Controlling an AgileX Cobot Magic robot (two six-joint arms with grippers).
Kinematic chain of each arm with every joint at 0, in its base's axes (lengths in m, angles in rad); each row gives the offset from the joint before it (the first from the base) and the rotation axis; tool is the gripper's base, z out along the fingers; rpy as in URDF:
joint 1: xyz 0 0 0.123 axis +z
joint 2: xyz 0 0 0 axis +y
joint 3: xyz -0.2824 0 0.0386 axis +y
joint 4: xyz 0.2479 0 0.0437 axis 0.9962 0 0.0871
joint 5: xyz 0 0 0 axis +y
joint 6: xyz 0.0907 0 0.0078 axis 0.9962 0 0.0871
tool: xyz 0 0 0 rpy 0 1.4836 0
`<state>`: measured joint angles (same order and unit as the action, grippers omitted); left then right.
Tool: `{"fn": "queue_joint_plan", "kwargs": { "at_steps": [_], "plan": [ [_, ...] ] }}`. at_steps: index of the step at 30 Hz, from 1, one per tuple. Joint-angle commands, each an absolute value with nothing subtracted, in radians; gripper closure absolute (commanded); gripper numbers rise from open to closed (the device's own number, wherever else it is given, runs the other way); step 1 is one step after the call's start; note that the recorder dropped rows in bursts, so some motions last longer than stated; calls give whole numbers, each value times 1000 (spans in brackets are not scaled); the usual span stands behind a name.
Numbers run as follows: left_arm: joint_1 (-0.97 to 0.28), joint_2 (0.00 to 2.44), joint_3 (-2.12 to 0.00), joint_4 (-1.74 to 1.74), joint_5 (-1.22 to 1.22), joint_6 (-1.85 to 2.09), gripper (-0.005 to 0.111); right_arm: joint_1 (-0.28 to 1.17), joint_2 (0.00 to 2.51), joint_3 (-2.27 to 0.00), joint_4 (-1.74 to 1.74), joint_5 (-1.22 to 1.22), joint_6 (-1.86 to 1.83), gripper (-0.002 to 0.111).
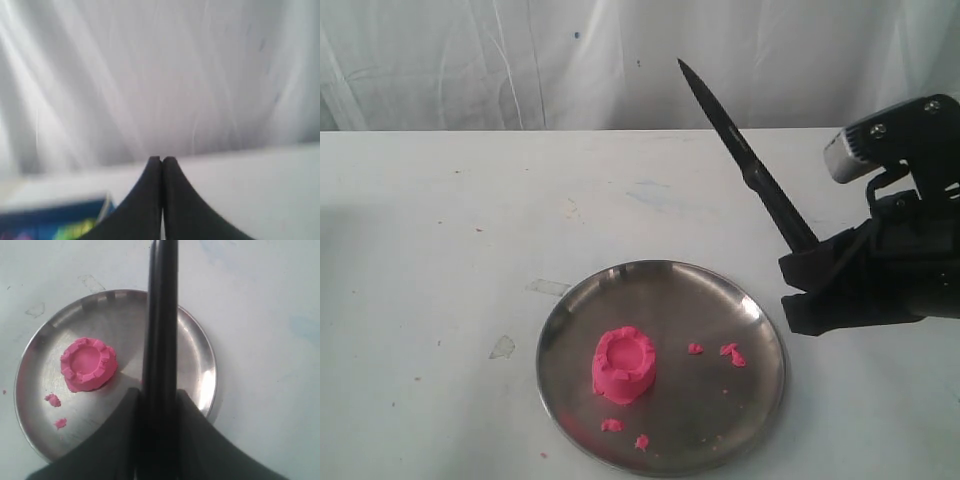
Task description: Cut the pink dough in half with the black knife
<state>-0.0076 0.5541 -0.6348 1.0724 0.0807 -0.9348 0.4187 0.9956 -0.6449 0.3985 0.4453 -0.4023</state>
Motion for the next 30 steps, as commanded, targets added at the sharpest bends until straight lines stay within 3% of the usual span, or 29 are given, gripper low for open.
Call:
{"fn": "queue_joint_plan", "kwargs": {
  "at_steps": [1,5,10,15,23,30],
  "plan": [
    [-34,771,-419,1063,187,-1048,107,421,991,-638,294,428,-423,108],
    [-38,848,-379,1250,-401,-1048,107,421,991,-638,278,437,-423,108],
    [-133,909,-379,1332,-680,-916,107,421,991,-638,260,456,-423,108],
    [-251,945,-379,1340,-665,-567,107,421,991,-638,250,501,-415,108],
    [-454,1113,-391,1294,-546,-340,107,421,1091,-642,276,723,-332,108],
    [-492,1306,-446,1248,-561,-335,107,421,1193,-703,274,709,-332,108]
  ]
}}
